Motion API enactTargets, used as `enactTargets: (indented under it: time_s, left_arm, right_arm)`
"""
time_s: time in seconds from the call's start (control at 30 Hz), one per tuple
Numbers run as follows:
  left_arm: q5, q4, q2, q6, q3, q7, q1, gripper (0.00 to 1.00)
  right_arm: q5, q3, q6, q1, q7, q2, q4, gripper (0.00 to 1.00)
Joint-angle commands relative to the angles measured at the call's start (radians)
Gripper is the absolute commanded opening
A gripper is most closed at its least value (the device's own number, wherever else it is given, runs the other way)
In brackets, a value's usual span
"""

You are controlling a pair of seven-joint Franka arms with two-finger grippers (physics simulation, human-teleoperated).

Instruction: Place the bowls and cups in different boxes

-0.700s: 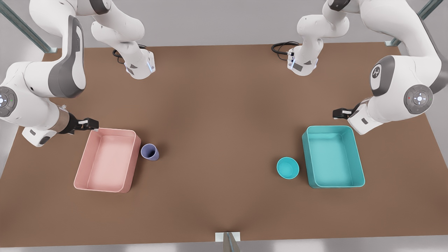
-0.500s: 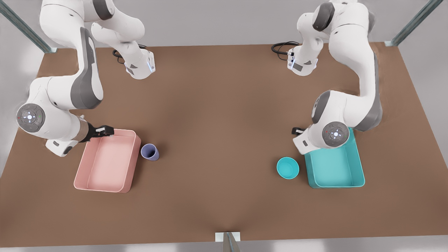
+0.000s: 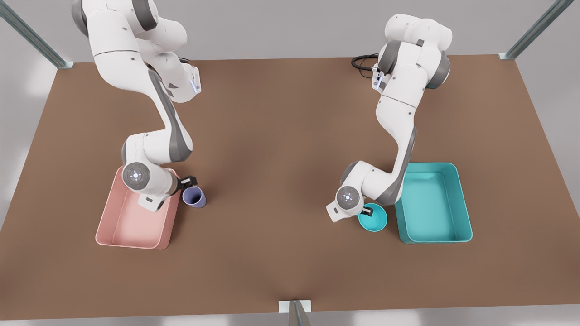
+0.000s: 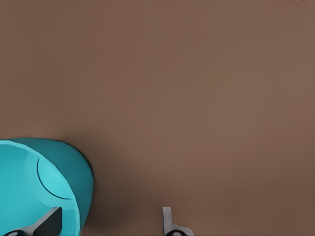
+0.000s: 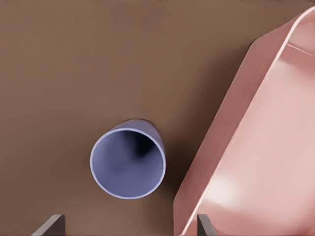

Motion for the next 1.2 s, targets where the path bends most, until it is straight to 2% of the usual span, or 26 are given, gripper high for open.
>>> enactTargets:
  time_s: [0.0, 0.07, 0.1, 0.17, 0.2, 0.27, 0.43, 0.57, 0.63, 0.7, 0.8, 0.87, 0.9, 1.07, 1.1, 1.13, 1.17]
  left_arm:
    - [0.008, -0.002, 0.01, 0.061, 0.0, -0.146, 0.004, 1.0]
    - [0.008, -0.002, 0.023, 0.062, 0.002, -0.145, 0.007, 0.96]
    - [0.013, 0.0, 0.025, 0.062, 0.003, -0.145, 0.008, 0.83]
    - [0.013, 0.003, 0.025, 0.061, 0.014, -0.142, 0.01, 0.45]
    - [0.013, 0.004, 0.023, 0.058, 0.018, -0.142, 0.01, 0.32]
    - [0.013, 0.008, 0.019, 0.051, 0.018, -0.145, 0.01, 0.21]
    - [0.011, 0.038, -0.027, -0.051, 0.018, -0.145, 0.01, 0.21]
    - [0.008, 0.024, -0.277, -0.387, 0.018, -0.202, 0.07, 0.21]
    - [0.008, 0.0, -0.339, -0.423, 0.02, -0.191, 0.137, 0.21]
    - [0.007, -0.025, -0.345, -0.403, 0.058, -0.185, 0.171, 0.21]
    - [0.004, -0.195, -0.326, -0.124, 0.101, -0.18, 0.24, 0.21]
    - [0.004, -0.212, -0.291, -0.056, 0.106, -0.18, 0.267, 0.21]
    - [0.001, -0.212, -0.268, -0.016, 0.106, -0.18, 0.275, 0.21]
    - [-0.001, -0.233, -0.162, 0.102, 0.106, -0.159, 0.283, 0.21]
    - [-0.001, -0.238, -0.158, 0.113, 0.106, -0.16, 0.289, 0.21]
    - [-0.001, -0.238, -0.152, 0.117, 0.106, -0.16, 0.295, 0.21]
    - [-0.001, -0.238, -0.148, 0.119, 0.106, -0.157, 0.297, 0.39]
  right_arm:
    - [0.002, 0.0, 0.185, -0.004, 0.086, -0.001, -0.029, 1.0]
    - [0.0, 0.0, 0.233, -0.005, 0.086, 0.01, -0.061, 1.0]
    - [0.0, 0.0, 0.26, -0.007, 0.086, 0.013, -0.087, 1.0]
    - [0.0, 0.0, 0.285, -0.008, 0.088, 0.014, -0.105, 1.0]
    - [0.0, 0.0, 0.311, -0.01, 0.088, 0.021, -0.116, 1.0]
    - [0.0, 0.0, 0.331, -0.013, 0.088, 0.036, -0.119, 1.0]
    - [0.0, 0.0, 0.371, -0.011, 0.088, 0.034, -0.165, 1.0]
    - [0.0, 0.0, 0.377, -0.01, 0.088, 0.042, -0.171, 1.0]
    - [0.0, 0.0, 0.383, -0.005, 0.088, 0.051, -0.173, 1.0]
    - [0.0, 0.0, 0.389, -0.005, 0.088, 0.057, -0.181, 1.0]
    - [0.0, 0.0, 0.414, -0.01, 0.088, 0.059, -0.208, 1.0]
    - [0.0, 0.0, 0.426, -0.008, 0.088, 0.059, -0.213, 1.0]
    - [0.0, 0.0, 0.432, -0.008, 0.086, 0.065, -0.214, 0.9]
    - [-0.002, 0.0, 0.453, 0.01, 0.086, 0.091, -0.213, 0.76]
    - [-0.002, 0.0, 0.458, 0.012, 0.086, 0.094, -0.214, 0.62]
    - [-0.008, 0.0, 0.458, 0.012, 0.084, 0.094, -0.213, 0.38]
    - [-0.009, 0.0, 0.457, 0.012, 0.084, 0.094, -0.211, 0.22]
